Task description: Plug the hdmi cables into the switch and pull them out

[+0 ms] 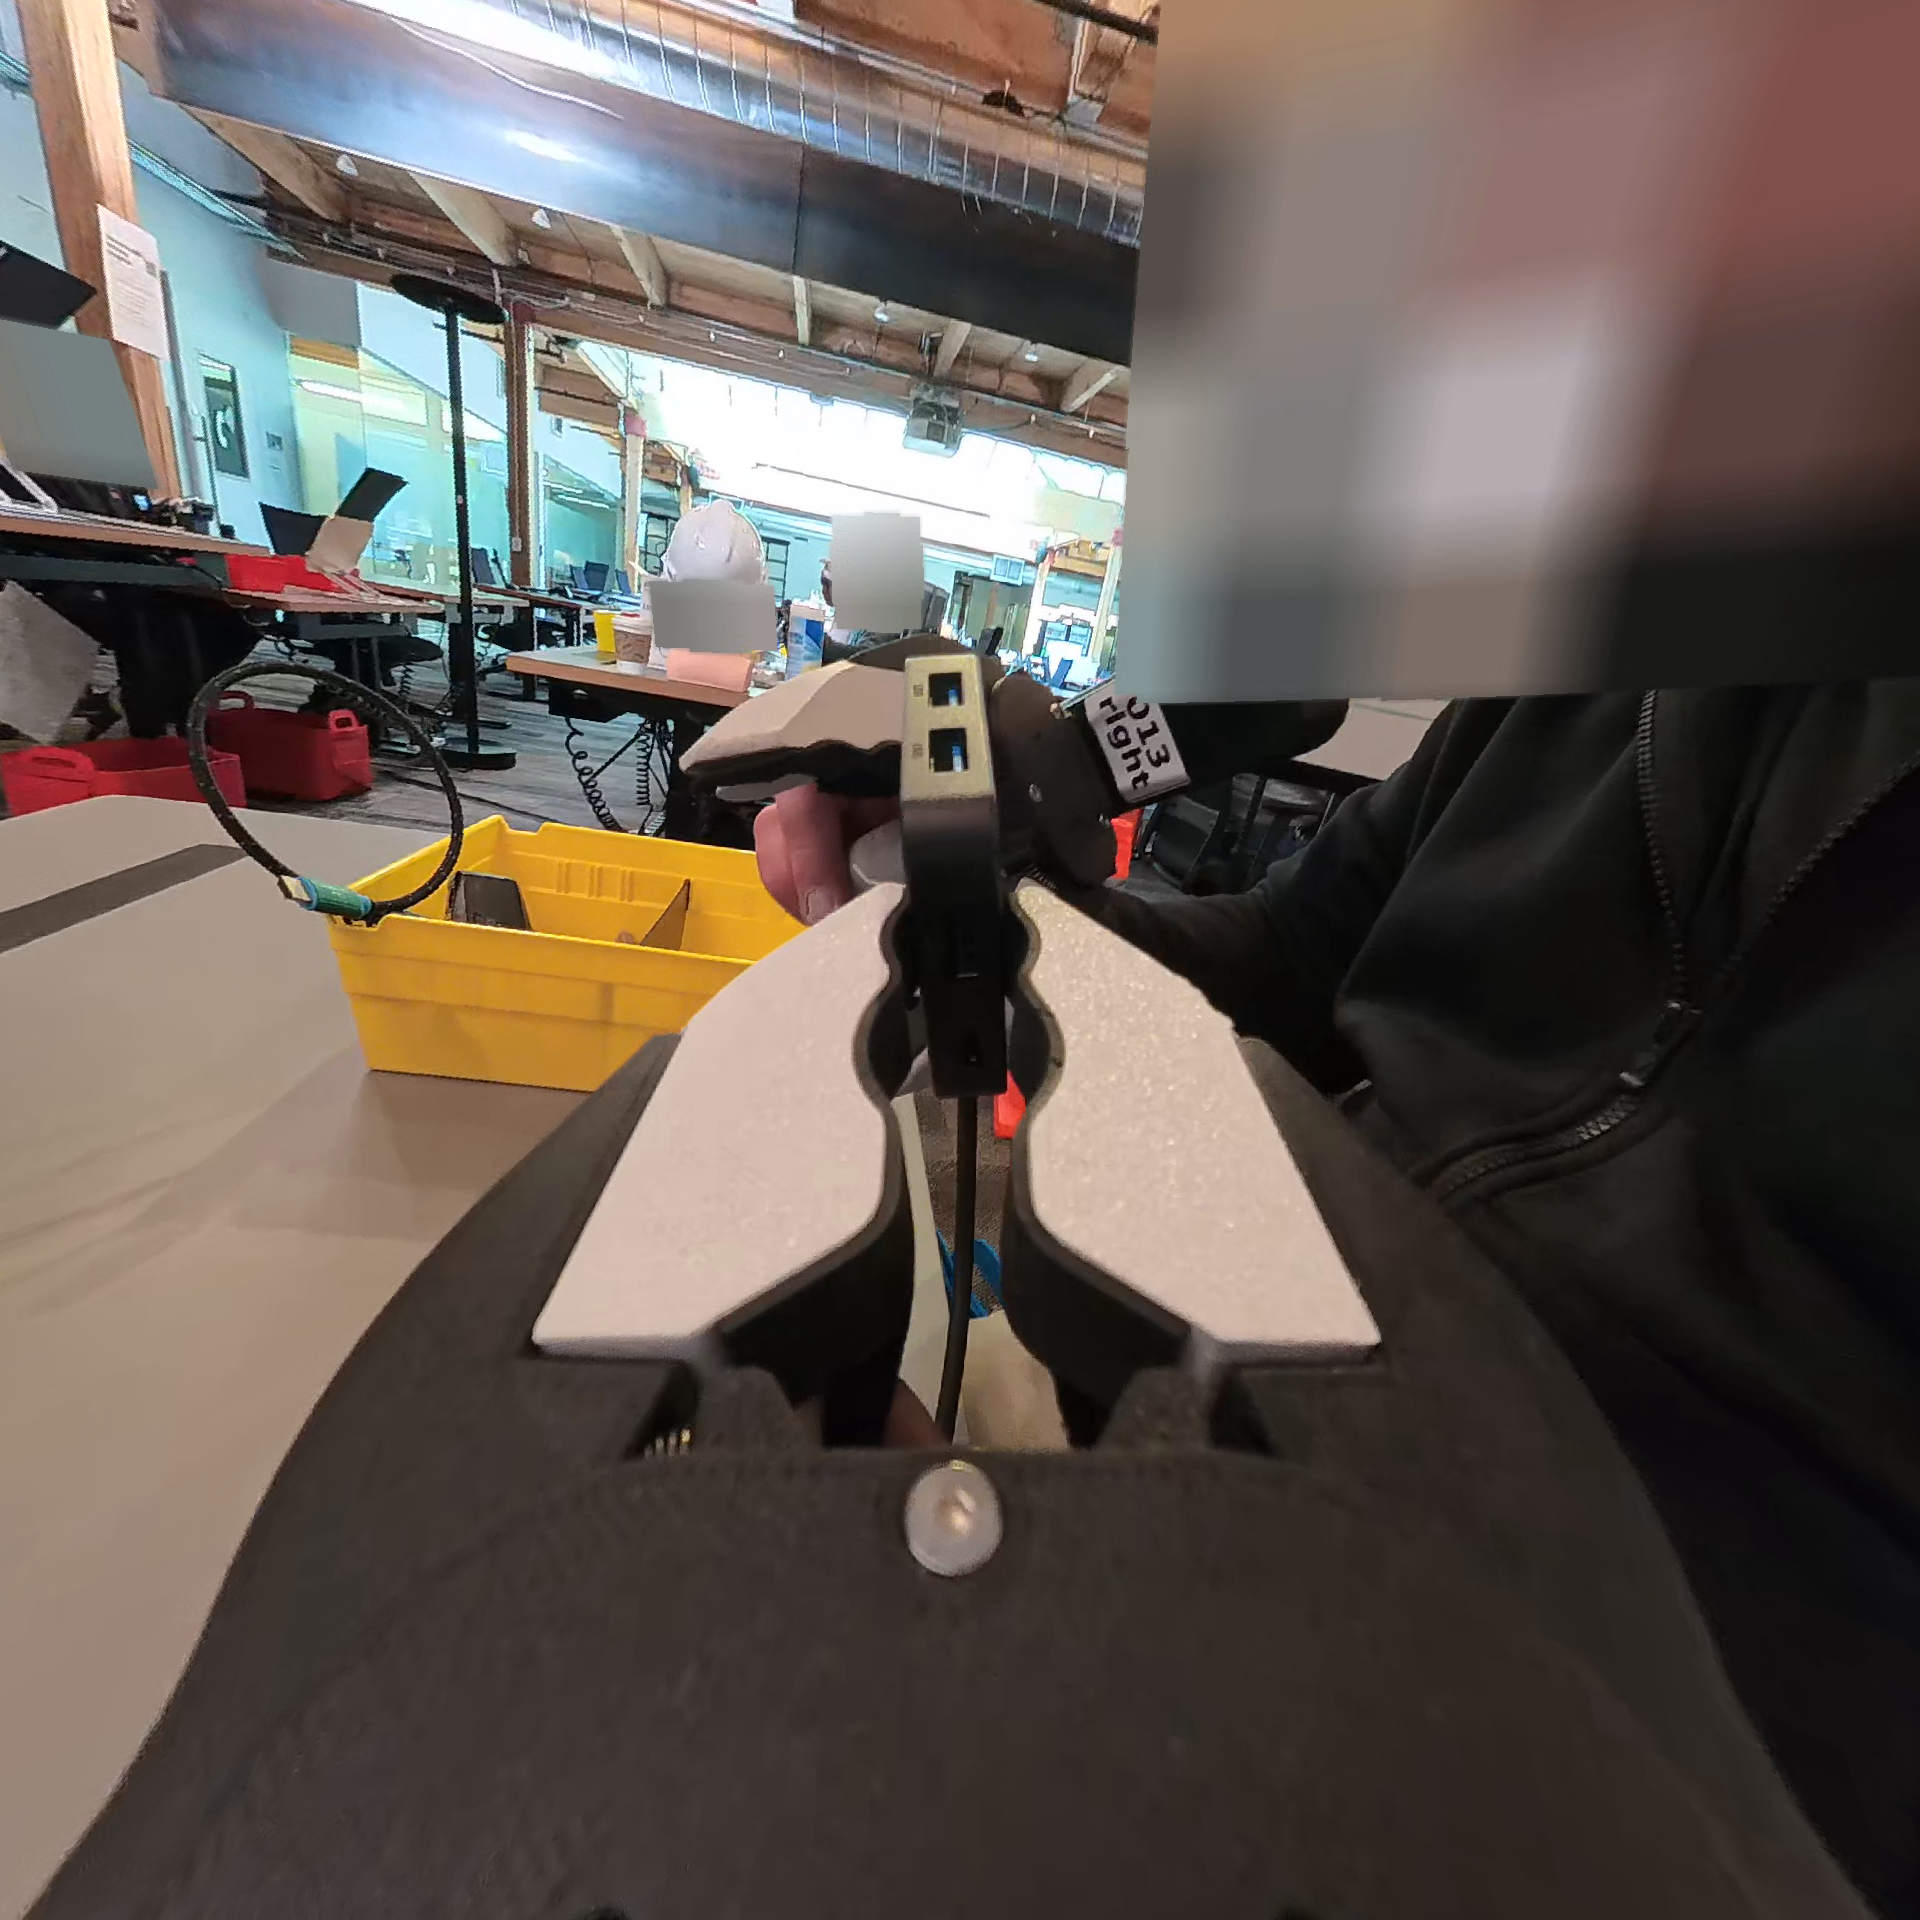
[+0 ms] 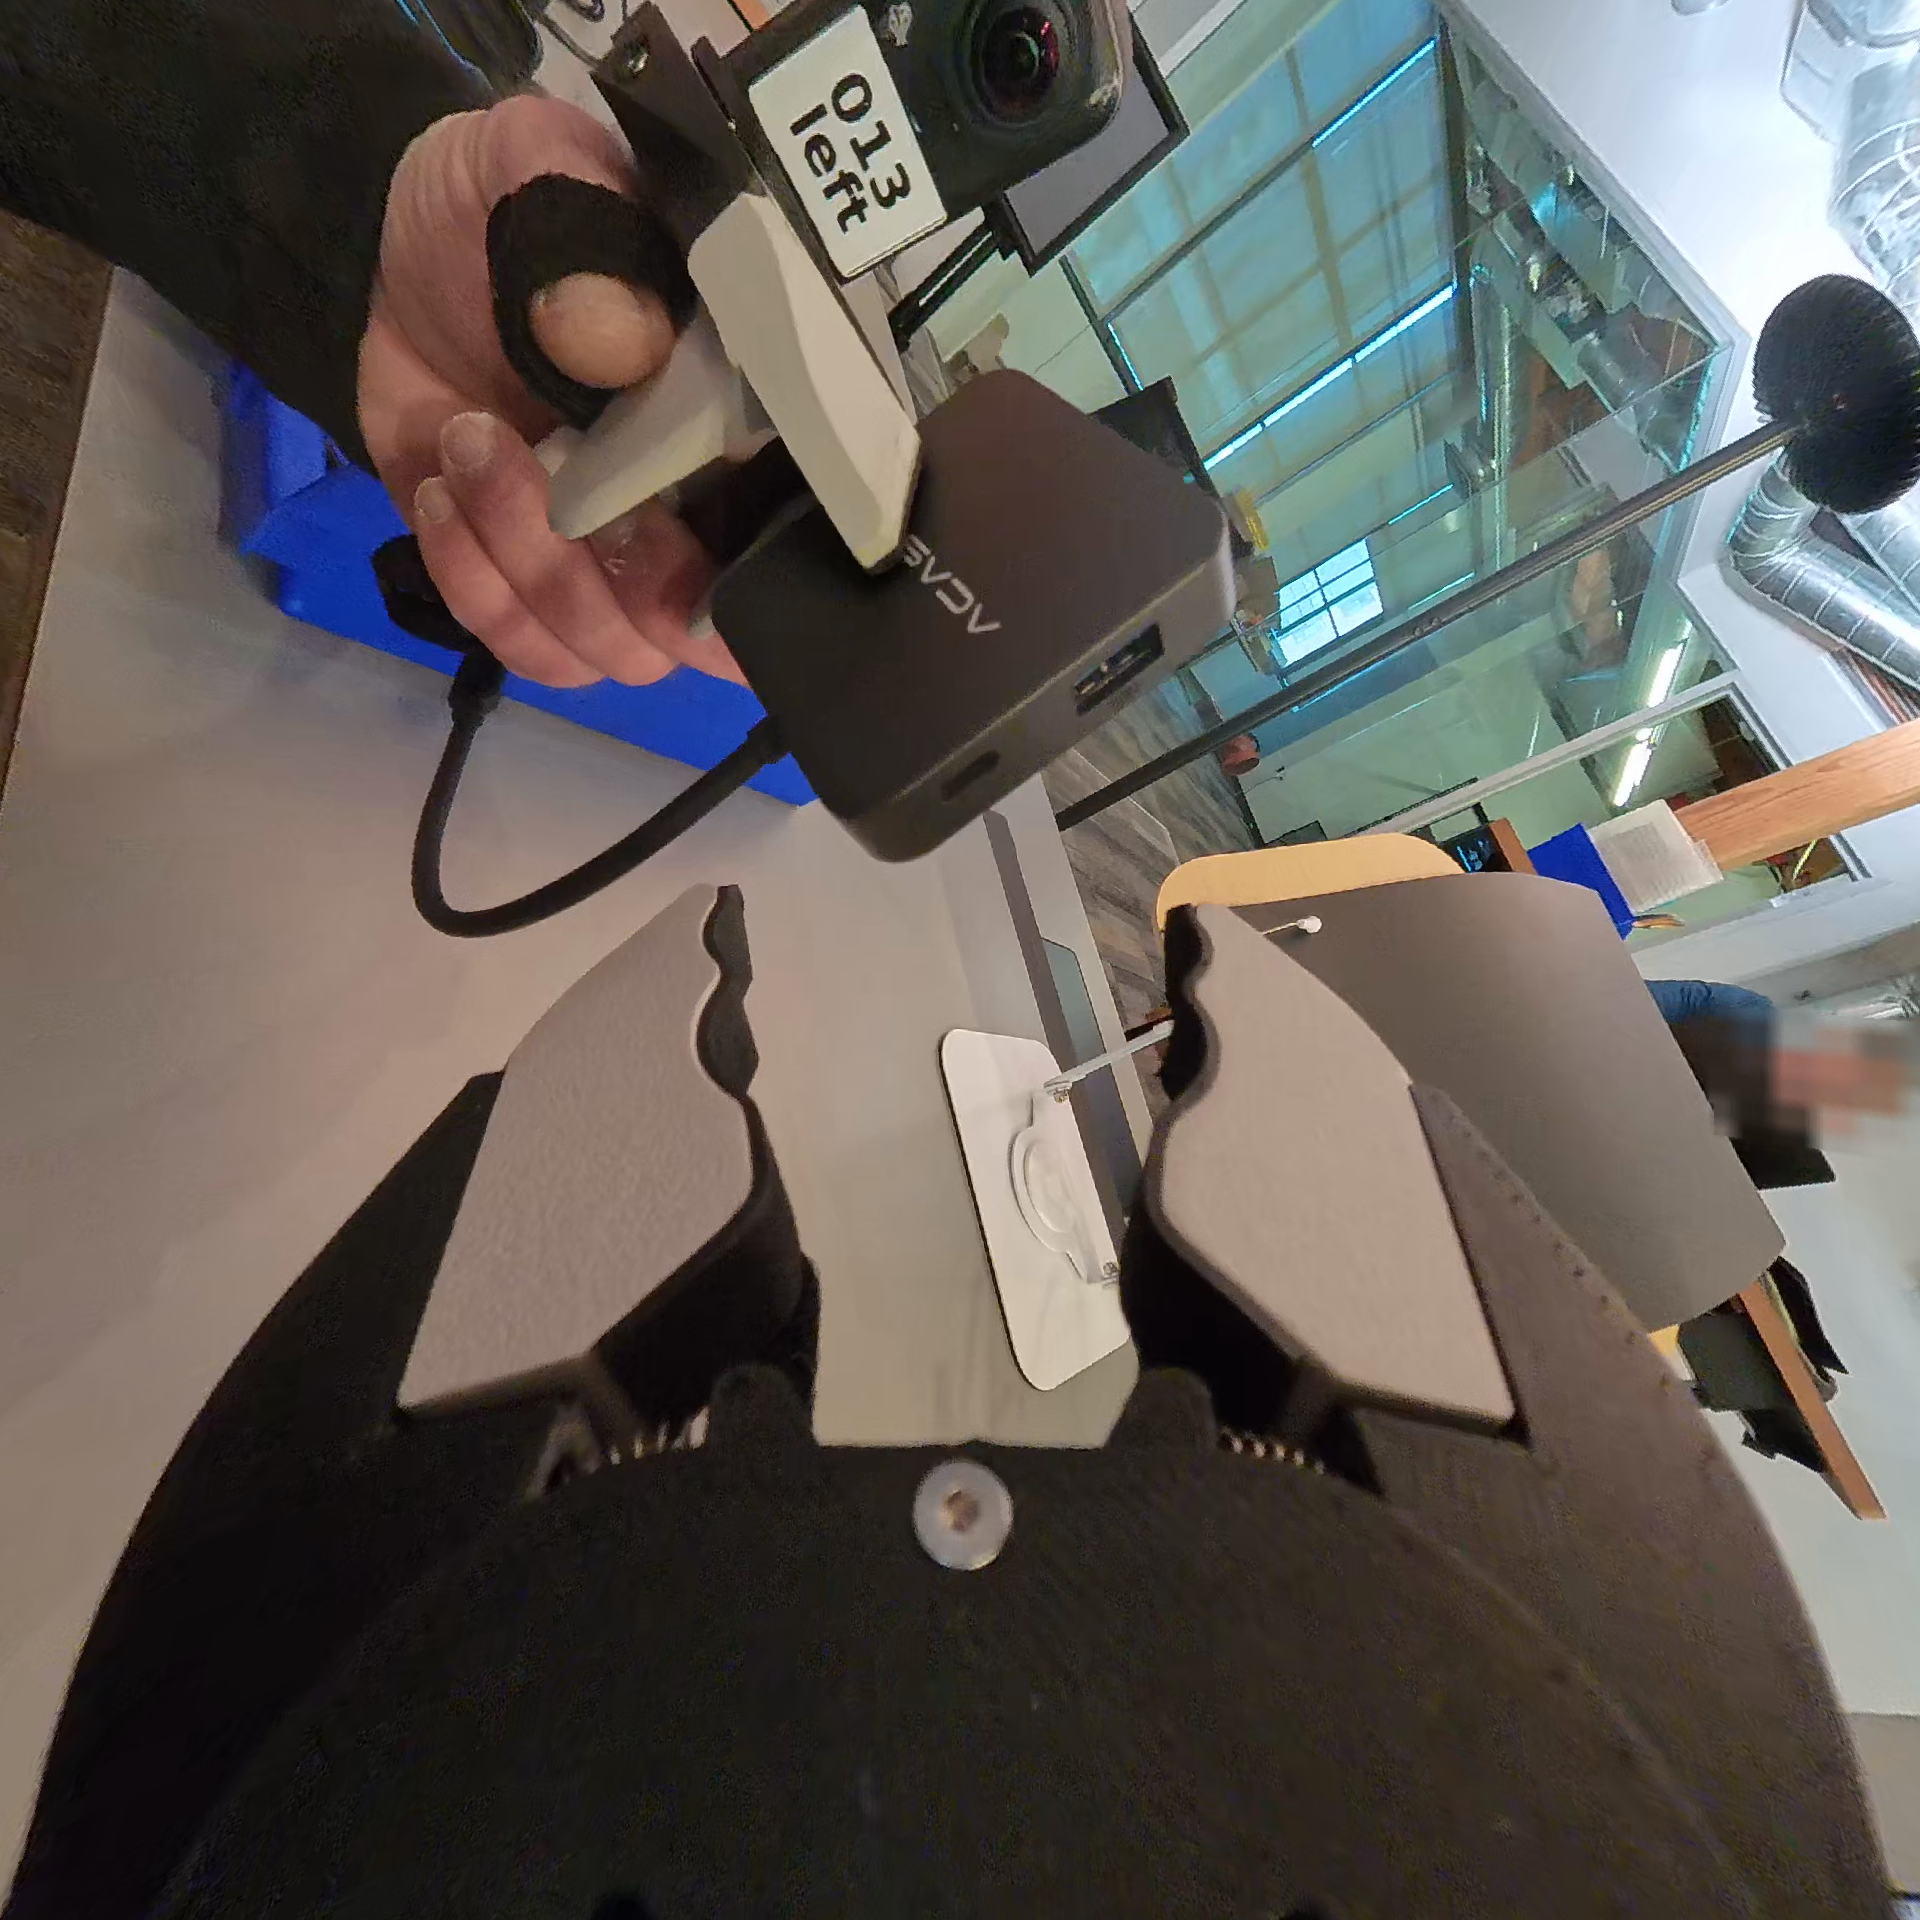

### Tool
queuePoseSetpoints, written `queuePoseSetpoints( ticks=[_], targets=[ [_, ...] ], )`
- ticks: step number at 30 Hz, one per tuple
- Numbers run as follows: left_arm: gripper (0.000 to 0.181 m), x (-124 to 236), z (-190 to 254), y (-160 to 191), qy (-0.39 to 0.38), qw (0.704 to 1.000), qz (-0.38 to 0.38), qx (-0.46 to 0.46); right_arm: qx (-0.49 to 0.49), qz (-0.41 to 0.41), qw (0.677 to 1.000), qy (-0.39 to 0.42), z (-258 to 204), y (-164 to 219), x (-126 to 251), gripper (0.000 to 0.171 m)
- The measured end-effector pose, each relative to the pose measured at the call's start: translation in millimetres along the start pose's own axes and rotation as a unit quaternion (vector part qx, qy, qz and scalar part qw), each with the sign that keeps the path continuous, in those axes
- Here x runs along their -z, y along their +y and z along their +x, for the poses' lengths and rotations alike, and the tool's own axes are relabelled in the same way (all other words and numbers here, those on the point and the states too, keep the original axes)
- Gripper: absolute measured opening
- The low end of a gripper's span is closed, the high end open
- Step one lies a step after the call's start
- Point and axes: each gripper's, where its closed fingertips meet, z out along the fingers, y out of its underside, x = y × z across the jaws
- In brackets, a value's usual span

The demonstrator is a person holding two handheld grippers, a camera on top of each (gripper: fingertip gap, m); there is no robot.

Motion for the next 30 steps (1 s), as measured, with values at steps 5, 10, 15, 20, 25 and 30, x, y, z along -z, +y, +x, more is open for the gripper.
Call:
queuePoseSetpoints(
  ticks=[5, 10, 15, 20, 25, 30],
  targets=[
    [0.014, -3, -1, -1, 0.002, 1.0, -0.003, -0.004, 0.012, -0.003, 1.0, -0.001, -2, -2, 0, 0.077],
    [0.014, -4, -5, -1, -0.006, 1.0, -0.003, -0.007, 0.017, -0.001, 1.0, 0.001, -2, -6, 0, 0.078],
    [0.014, -8, -18, 11, -0.053, 0.998, -0.044, 0.009, 0.041, -0.033, 0.999, 0.011, -2, 5, -4, 0.086],
    [0.014, -15, -33, 27, -0.101, 0.99, -0.097, 0.025, 0.087, -0.085, 0.992, 0.016, -6, 20, -11, 0.091],
    [0.014, -18, -44, 38, -0.149, 0.979, -0.126, 0.062, 0.135, -0.154, 0.979, 0.023, -8, 40, -19, 0.097],
    [0.014, -26, -51, 57, -0.181, 0.965, -0.161, 0.105, 0.148, -0.192, 0.97, 0.012, -14, 54, -25, 0.086]
  ],
)
